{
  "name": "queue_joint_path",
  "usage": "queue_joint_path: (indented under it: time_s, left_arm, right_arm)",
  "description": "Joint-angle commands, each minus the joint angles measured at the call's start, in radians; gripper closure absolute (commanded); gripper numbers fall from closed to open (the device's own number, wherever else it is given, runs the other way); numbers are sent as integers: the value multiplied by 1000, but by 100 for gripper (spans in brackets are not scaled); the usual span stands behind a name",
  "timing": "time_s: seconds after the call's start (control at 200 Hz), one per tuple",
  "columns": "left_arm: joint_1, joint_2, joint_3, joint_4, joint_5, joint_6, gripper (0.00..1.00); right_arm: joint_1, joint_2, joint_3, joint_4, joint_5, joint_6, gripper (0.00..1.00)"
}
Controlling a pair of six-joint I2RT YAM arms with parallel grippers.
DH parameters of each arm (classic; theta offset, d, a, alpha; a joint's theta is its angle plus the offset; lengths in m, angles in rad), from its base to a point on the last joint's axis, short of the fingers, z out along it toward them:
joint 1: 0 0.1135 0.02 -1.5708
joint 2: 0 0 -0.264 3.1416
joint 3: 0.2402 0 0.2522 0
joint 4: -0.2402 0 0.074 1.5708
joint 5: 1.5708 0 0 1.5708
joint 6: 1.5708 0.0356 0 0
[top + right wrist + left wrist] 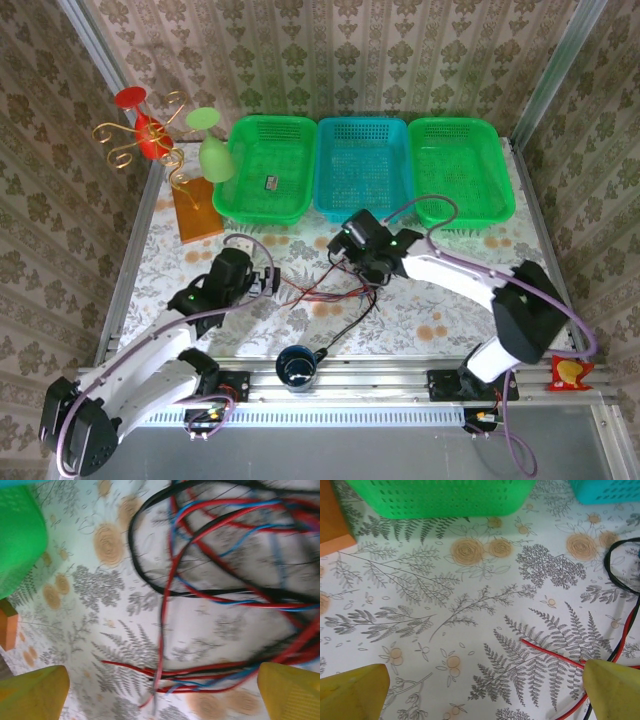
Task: Untangle the cables
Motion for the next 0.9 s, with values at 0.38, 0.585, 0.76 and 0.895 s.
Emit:
queue_joint_path:
  time_s: [0.38, 0.585, 0.76, 0.895]
  left_arm:
    - [-20, 113, 8, 129, 42, -62, 0]
    - [-20, 152, 9, 142, 42, -58, 0]
    - [-19, 182, 9, 152, 43, -55, 0]
    - [-20, 192, 6, 152, 42, -56, 0]
  right_arm:
    - [53, 267, 194, -36, 4, 264, 42]
    - [53, 304, 264, -191, 64, 309, 44]
    - [52, 345, 296, -216, 57, 338, 43]
    - [51, 388, 334, -243, 53, 331, 45]
